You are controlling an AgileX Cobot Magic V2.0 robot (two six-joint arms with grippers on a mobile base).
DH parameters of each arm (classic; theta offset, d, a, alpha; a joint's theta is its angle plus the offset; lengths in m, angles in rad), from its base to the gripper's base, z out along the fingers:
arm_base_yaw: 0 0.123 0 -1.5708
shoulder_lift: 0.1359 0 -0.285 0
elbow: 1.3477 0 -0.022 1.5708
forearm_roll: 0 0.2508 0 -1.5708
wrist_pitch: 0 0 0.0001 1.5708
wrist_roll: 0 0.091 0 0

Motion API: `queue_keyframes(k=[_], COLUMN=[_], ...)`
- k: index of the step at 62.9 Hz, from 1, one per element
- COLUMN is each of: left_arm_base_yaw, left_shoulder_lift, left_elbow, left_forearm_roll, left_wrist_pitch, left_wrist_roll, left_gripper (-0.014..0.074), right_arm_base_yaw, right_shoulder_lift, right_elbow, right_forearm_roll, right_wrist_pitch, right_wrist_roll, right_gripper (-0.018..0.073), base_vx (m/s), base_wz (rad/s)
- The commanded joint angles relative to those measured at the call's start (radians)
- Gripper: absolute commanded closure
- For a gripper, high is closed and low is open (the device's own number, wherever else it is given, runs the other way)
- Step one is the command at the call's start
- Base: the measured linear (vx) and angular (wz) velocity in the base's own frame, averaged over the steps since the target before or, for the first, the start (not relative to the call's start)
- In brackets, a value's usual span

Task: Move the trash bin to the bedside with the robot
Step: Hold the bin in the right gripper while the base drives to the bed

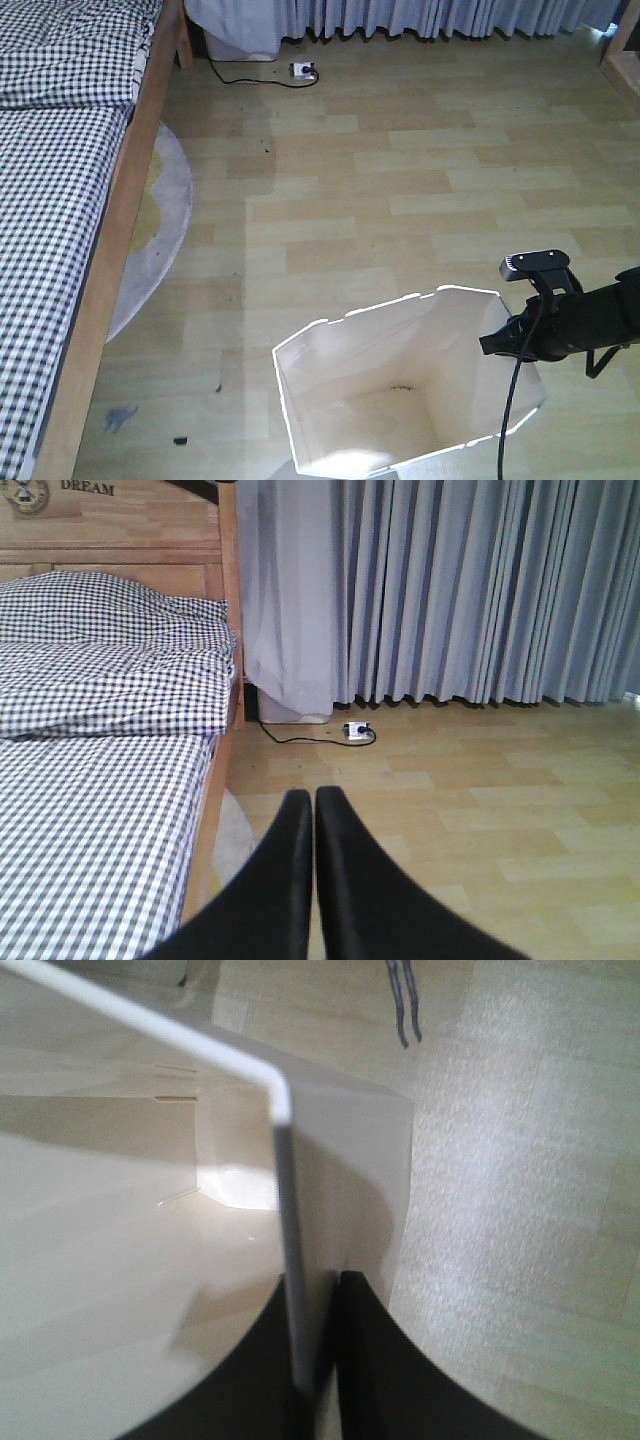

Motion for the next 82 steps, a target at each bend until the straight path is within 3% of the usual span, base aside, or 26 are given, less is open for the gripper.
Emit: queue_keyframes(k=[1, 82], left_arm_base_yaw=[-0.003, -0.003], left_shoulder_lift=[-0.01, -0.01], left_elbow=[0.028, 0.028], left_forearm_roll=[-0.003, -0.003], left_wrist_pitch=[-0.078, -0.078], left_wrist_roll=[-0.009, -0.009], left_gripper=[0.0602, 0.0602], right_arm_base_yaw=[-0.005, -0.005], right_shoulder_lift=[-0.055, -0.055], right_elbow=[-0.019, -0.019], right_forearm_roll=[0.054, 0.054], right_wrist_pitch=[0.154, 0.154], right_wrist_roll=[0.019, 0.019], right_gripper=[0.0565, 0.0565], base_vx=[0.42, 0.42], base_wz=[-0.04, 0.03])
